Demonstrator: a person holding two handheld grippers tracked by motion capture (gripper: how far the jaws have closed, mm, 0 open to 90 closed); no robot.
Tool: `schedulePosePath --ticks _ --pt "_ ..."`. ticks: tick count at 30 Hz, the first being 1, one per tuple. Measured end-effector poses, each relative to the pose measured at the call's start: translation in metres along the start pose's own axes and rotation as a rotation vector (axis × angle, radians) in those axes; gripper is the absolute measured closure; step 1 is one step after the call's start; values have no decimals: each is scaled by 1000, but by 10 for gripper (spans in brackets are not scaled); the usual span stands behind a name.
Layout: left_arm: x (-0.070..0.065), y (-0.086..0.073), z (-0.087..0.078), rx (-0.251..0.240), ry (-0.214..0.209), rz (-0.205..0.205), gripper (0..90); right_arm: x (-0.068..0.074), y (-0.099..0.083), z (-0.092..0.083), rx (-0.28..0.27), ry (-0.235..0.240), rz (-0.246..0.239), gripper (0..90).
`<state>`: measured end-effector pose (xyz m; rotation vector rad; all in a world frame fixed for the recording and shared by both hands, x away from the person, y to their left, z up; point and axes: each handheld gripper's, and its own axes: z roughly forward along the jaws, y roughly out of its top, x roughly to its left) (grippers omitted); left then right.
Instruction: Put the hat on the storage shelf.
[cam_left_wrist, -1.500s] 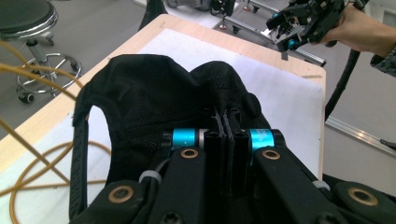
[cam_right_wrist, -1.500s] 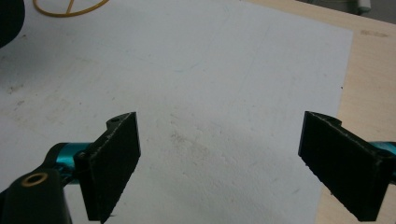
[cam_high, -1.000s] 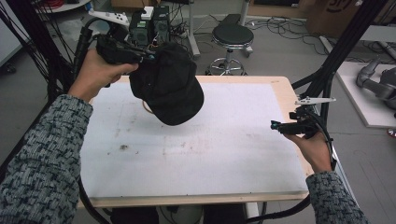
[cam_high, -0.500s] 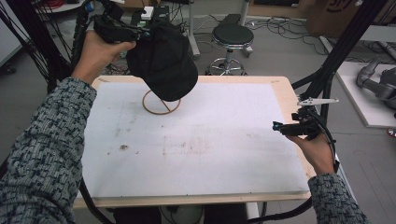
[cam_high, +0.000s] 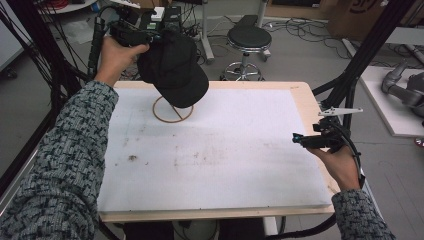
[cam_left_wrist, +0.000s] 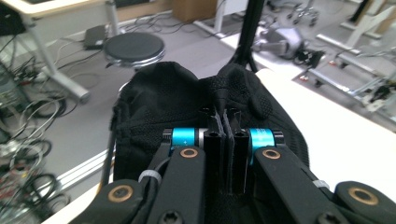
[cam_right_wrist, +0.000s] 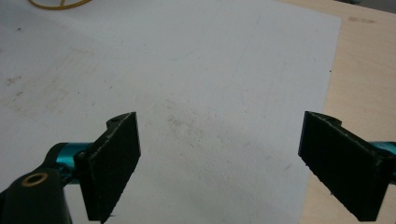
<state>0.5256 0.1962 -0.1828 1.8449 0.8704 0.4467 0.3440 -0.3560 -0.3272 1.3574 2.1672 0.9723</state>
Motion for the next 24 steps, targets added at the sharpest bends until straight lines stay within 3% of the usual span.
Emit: schedulePosePath --ticks 5,10,13,18,22,24 --pt "10 -3 4 10 98 -51 878 1 -1 1 2 4 0 126" --pt "16 -7 12 38 137 -60 869 5 -1 3 1 11 -5 126" --pt "19 -12 16 81 174 -56 857 6 -1 2 2 11 -12 127" --pt "24 -18 21 104 151 -85 828 7 -1 1 6 12 -8 126" --pt "22 -20 28 139 172 -87 802 9 -1 1 2 15 -10 126" --pt "22 -23 28 112 170 -93 796 10 -1 1 0 15 -14 126"
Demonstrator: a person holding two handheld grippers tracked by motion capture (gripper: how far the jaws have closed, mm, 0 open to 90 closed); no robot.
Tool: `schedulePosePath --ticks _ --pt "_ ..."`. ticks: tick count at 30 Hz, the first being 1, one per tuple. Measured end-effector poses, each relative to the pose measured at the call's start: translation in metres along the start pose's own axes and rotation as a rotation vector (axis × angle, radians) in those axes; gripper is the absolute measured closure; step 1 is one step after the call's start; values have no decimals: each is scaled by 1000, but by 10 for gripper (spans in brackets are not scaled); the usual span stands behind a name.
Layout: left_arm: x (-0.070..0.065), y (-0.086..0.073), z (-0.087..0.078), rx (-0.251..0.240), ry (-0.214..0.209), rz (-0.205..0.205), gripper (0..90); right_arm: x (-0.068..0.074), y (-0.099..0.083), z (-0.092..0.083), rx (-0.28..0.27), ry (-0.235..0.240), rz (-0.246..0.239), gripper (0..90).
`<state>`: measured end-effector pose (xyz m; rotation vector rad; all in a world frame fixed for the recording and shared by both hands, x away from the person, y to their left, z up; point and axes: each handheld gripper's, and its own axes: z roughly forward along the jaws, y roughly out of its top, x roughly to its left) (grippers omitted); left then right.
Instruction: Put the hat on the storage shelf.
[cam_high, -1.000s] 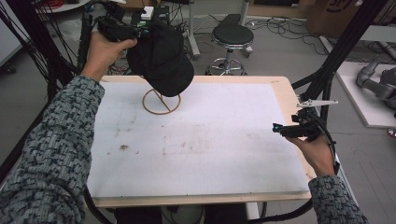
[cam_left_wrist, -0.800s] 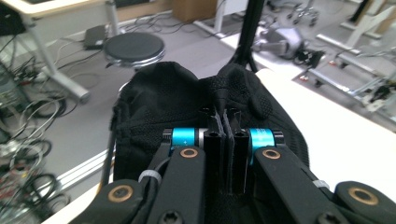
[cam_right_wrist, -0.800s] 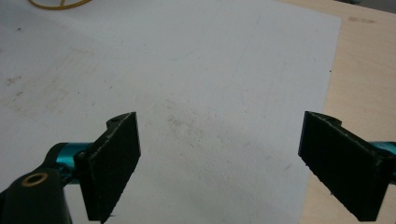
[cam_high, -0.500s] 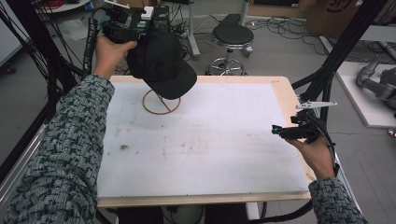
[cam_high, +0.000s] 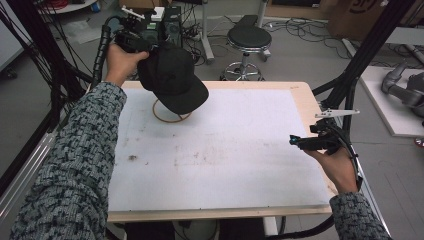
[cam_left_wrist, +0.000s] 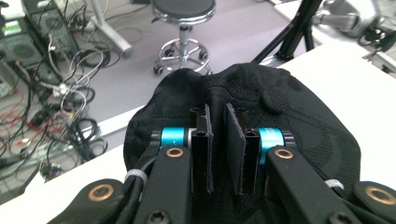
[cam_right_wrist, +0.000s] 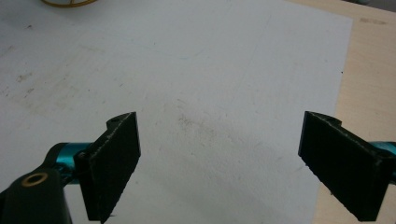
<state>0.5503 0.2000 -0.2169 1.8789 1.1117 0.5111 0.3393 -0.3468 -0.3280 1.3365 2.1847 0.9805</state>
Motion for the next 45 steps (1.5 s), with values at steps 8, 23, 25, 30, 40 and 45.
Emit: schedulePosePath --ticks 8,23,25,30,40,45 --pt "9 -5 -11 -20 -32 -36 591 2 2 -2 2 0 -2 126" --pt "3 -12 -47 30 -75 62 401 18 18 12 -1 35 -48 126" --pt "3 -20 -54 7 -75 70 384 21 21 15 -2 42 -54 126" --pt "3 -37 -68 45 -85 93 339 31 30 19 0 53 -85 126" --pt "-10 -74 -101 62 -69 139 195 43 42 37 -2 95 -125 126" --pt "-20 -107 -111 74 -92 155 181 42 48 48 -2 99 -111 126"
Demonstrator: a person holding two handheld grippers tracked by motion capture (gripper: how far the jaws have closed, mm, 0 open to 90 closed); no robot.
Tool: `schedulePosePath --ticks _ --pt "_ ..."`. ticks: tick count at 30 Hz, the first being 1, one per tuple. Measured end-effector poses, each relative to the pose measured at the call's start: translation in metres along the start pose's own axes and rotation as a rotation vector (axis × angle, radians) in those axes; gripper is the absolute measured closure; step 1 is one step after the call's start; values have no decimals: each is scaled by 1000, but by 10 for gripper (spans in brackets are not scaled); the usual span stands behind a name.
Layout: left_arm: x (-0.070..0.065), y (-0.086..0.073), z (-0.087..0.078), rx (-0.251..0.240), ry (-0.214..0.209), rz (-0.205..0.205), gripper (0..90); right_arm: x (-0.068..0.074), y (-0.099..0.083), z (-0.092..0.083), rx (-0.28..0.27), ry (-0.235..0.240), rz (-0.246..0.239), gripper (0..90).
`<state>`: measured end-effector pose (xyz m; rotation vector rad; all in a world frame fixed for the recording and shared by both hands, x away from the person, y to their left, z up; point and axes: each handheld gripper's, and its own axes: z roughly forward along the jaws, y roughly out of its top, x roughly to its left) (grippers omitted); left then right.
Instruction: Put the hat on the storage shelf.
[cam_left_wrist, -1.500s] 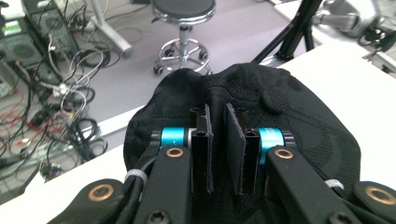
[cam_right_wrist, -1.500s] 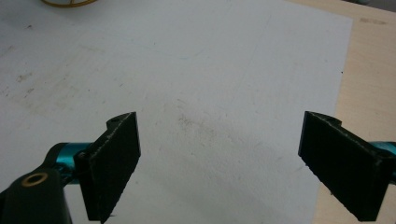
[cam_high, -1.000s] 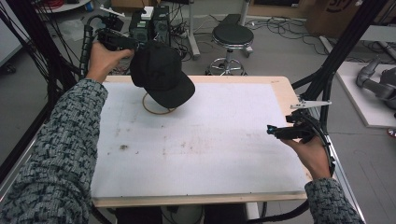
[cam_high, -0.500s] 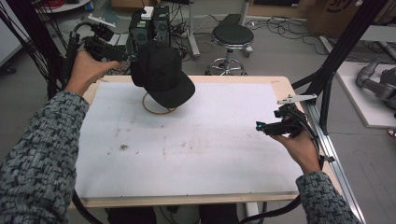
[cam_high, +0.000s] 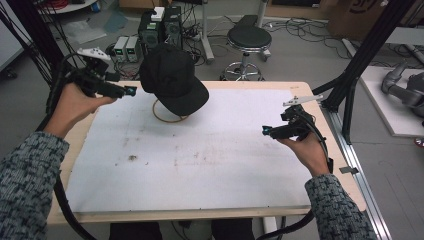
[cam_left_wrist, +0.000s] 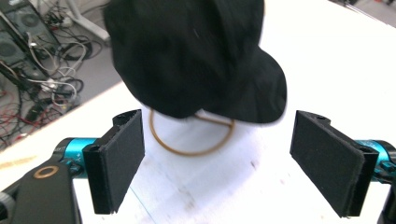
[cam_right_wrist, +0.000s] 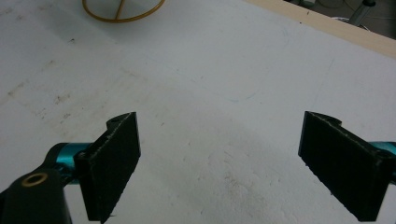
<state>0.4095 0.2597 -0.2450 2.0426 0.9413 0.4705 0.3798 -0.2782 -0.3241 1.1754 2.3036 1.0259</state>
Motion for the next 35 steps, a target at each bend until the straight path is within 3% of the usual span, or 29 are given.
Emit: schedulePosePath --ticks 7,12,19,35 --pt "-19 -42 3 8 8 34 155 0 1 7 18 -4 -21 126" --pt "-28 -62 8 30 6 52 136 -3 -1 7 14 -5 -19 121" --pt "-39 -67 13 57 22 112 136 -2 -5 11 27 -4 -20 117" --pt "-38 -73 16 58 32 94 136 -2 -6 8 17 -5 -16 117"
